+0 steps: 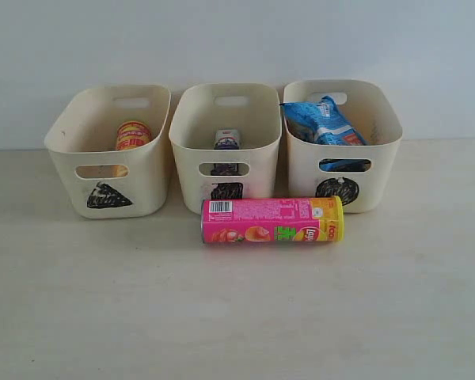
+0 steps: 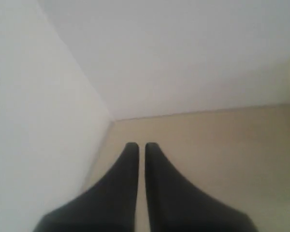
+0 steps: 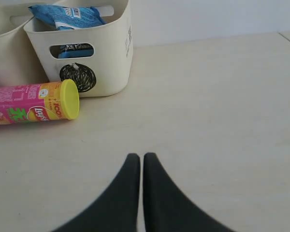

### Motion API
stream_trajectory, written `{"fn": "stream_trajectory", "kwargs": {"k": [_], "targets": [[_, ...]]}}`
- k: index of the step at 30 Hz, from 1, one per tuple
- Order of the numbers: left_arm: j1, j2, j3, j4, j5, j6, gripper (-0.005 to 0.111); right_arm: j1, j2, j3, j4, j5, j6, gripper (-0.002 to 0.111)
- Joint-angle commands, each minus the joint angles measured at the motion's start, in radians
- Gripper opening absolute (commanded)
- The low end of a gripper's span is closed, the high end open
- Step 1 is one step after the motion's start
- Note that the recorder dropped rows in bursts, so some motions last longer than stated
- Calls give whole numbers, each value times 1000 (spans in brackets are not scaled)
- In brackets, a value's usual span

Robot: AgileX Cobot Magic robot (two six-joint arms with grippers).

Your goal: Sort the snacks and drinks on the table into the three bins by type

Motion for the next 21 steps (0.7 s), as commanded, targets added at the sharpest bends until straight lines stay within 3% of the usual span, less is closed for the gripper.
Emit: {"fn": "stream_trajectory", "kwargs": {"k": [1, 5, 8, 13, 16, 17, 21], "targets": [[-115, 38, -80, -694, 129, 783, 4, 3, -5, 0, 2, -3, -1, 0], [-239, 46, -98, -1044, 270, 1130, 4, 3, -5, 0, 2, -3, -1, 0], [-345, 58, -98, -1095, 356, 1235, 4, 3, -5, 0, 2, -3, -1, 0], [-537, 106, -98, -1079, 390, 1253, 9, 3, -5, 0, 2, -3, -1, 0], [-669, 190, -98, -1062, 363, 1271, 30, 3, -5, 0, 2, -3, -1, 0], [-719, 241, -98, -1060, 337, 1286, 43, 3, -5, 0, 2, -3, -1, 0], [-821, 405, -98, -1007, 150, 1301, 75, 3, -5, 0, 1, -29, -1, 0]]}}
